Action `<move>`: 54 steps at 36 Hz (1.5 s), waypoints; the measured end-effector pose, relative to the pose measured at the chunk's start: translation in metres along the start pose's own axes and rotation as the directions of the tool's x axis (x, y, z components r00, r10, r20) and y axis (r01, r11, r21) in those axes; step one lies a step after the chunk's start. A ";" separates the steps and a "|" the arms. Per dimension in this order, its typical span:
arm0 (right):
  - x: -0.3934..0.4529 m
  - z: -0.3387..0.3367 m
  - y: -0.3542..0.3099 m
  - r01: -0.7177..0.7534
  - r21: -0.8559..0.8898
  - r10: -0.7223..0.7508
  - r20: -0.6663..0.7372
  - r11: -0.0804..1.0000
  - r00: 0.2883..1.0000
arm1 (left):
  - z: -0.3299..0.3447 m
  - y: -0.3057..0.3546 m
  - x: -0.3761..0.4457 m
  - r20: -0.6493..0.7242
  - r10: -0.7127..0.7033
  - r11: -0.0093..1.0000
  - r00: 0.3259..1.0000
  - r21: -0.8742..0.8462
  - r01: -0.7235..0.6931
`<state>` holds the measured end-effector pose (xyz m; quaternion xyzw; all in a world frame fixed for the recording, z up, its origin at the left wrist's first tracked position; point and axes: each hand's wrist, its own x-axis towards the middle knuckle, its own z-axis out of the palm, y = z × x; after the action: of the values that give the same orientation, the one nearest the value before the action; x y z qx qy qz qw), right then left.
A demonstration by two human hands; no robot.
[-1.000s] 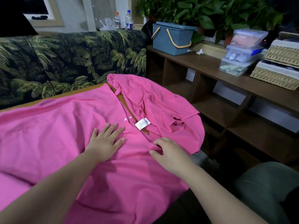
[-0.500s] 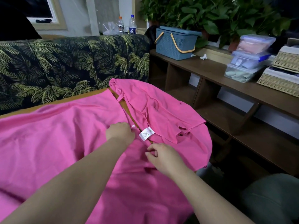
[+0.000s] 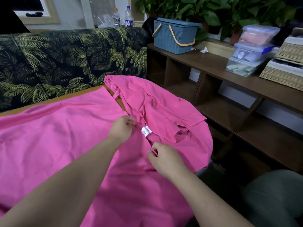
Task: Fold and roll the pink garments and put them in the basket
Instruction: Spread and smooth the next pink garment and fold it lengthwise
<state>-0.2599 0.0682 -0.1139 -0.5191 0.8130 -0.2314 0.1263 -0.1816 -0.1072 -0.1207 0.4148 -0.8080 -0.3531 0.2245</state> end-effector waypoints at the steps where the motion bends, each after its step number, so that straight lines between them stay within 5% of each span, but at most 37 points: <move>1: 0.000 0.000 0.000 -0.003 0.011 0.003 -0.002 1.000 1.000 | -0.002 -0.004 0.000 -0.020 0.032 0.999 0.999 -0.003 -0.032; 5: 0.001 -0.001 0.002 -0.003 0.065 0.004 -0.022 0.998 1.000 | -0.003 -0.020 -0.007 -0.073 0.176 0.949 0.982 0.278 -0.149; 9: -0.002 -0.002 0.007 0.016 0.163 -0.007 -0.055 0.986 0.998 | 0.004 -0.027 -0.015 0.091 0.005 0.843 0.996 0.536 -0.053; 14: -0.027 -0.018 0.018 -0.009 0.375 0.020 -0.024 0.927 1.000 | 0.002 -0.025 -0.015 0.181 -0.053 0.760 0.982 0.645 -0.078; 17: -0.051 -0.027 0.032 -0.066 0.450 0.051 0.045 0.891 0.998 | 0.003 -0.024 -0.015 0.189 -0.059 0.733 0.980 0.675 -0.086; 23: -0.090 -0.027 0.061 -0.047 0.309 0.026 0.072 0.950 0.997 | 0.002 -0.016 -0.019 0.177 -0.116 0.705 0.977 0.707 -0.045; 30: -0.115 -0.019 0.086 -0.083 0.180 0.087 -0.017 0.980 0.996 | 0.019 0.006 -0.064 0.127 -0.052 0.806 0.991 0.591 -0.034; 39: -0.133 -0.023 0.088 -0.180 0.659 0.283 -0.052 0.730 0.958 | 0.020 0.010 -0.114 0.281 -0.009 0.834 0.960 0.532 -0.148; 54: -0.127 -0.030 0.083 -0.430 0.629 0.500 0.076 0.648 0.863 | 0.018 0.022 -0.115 0.350 -0.094 0.760 0.932 0.630 -0.160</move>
<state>-0.2840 0.2198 -0.1348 -0.2078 0.7995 -0.4746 0.3039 -0.1408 0.0041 -0.1233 0.3800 -0.9141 -0.1177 -0.0790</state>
